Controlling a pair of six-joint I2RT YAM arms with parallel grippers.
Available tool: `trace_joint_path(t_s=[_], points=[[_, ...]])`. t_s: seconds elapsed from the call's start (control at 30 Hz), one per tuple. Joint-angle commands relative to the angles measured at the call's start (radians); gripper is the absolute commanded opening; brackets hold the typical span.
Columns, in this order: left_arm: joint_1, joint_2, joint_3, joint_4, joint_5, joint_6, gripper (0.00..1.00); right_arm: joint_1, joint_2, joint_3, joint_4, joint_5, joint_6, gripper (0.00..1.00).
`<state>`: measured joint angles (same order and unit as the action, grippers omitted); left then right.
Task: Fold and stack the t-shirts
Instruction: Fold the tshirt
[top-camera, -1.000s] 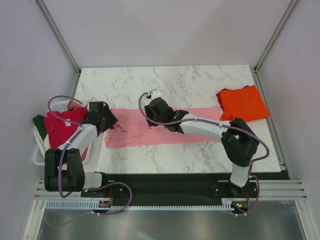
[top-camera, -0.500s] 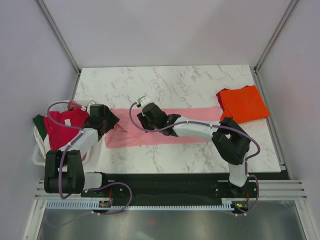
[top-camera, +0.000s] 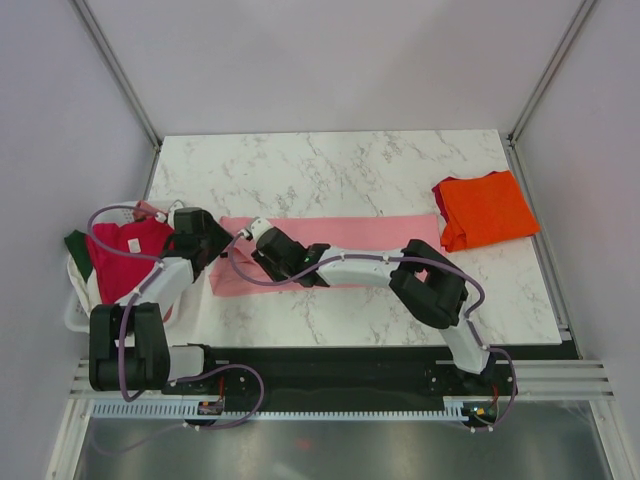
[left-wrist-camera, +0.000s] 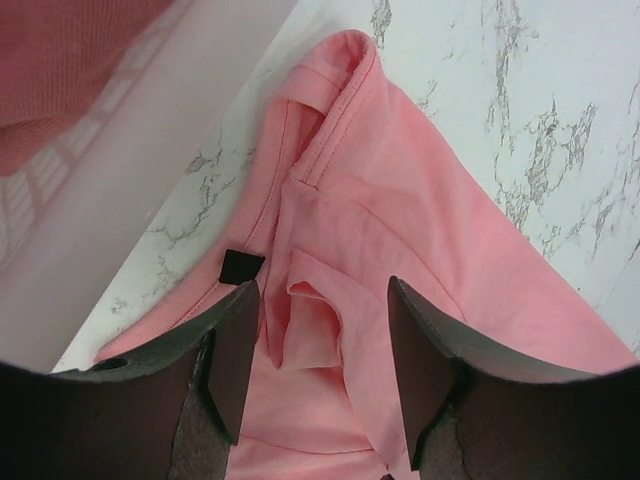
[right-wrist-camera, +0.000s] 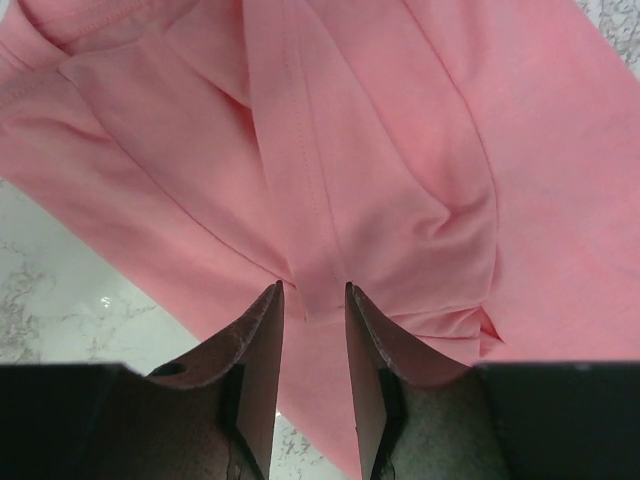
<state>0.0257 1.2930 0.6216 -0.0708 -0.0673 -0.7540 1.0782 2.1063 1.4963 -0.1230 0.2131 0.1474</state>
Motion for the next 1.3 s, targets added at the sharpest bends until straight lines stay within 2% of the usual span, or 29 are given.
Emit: trace_joint_path(t_s=[0.0, 0.3, 0.47, 0.6, 0.67, 0.73, 0.77, 0.8, 0.87, 1.27], points=[[0.048, 0.022, 0.000, -0.040, -0.052, -0.019, 0.62, 0.003, 0.007, 0.045, -0.007, 0.035, -0.020, 0.39], [0.056, 0.058, 0.021, -0.030, -0.014, 0.015, 0.52, 0.009, 0.049, 0.074, -0.041, 0.066, -0.025, 0.40], [0.056, 0.083, 0.036, -0.030, -0.006, 0.022, 0.51, 0.015, 0.047, 0.062, -0.041, 0.060, -0.022, 0.39], [0.056, 0.089, 0.035, -0.030, -0.006, 0.022, 0.51, 0.019, 0.055, 0.064, -0.043, 0.089, -0.016, 0.27], [0.056, 0.091, 0.038, -0.030, -0.003, 0.025, 0.51, 0.017, 0.050, 0.061, -0.043, 0.082, -0.016, 0.26], [0.056, 0.092, 0.038, -0.030, -0.005, 0.027, 0.51, 0.019, 0.041, 0.052, -0.037, 0.072, -0.016, 0.29], [0.056, 0.094, 0.041, -0.030, -0.005, 0.027, 0.51, 0.017, 0.031, 0.044, -0.029, 0.062, -0.016, 0.37], [0.056, 0.098, 0.043, -0.032, -0.005, 0.027, 0.51, 0.017, 0.026, 0.035, -0.023, 0.063, -0.014, 0.40], [0.056, 0.103, 0.043, -0.032, -0.003, 0.027, 0.51, 0.019, 0.015, 0.021, -0.013, 0.054, -0.011, 0.42], [0.054, 0.108, 0.046, -0.032, -0.003, 0.030, 0.51, 0.017, 0.037, 0.025, -0.018, 0.062, 0.000, 0.36]])
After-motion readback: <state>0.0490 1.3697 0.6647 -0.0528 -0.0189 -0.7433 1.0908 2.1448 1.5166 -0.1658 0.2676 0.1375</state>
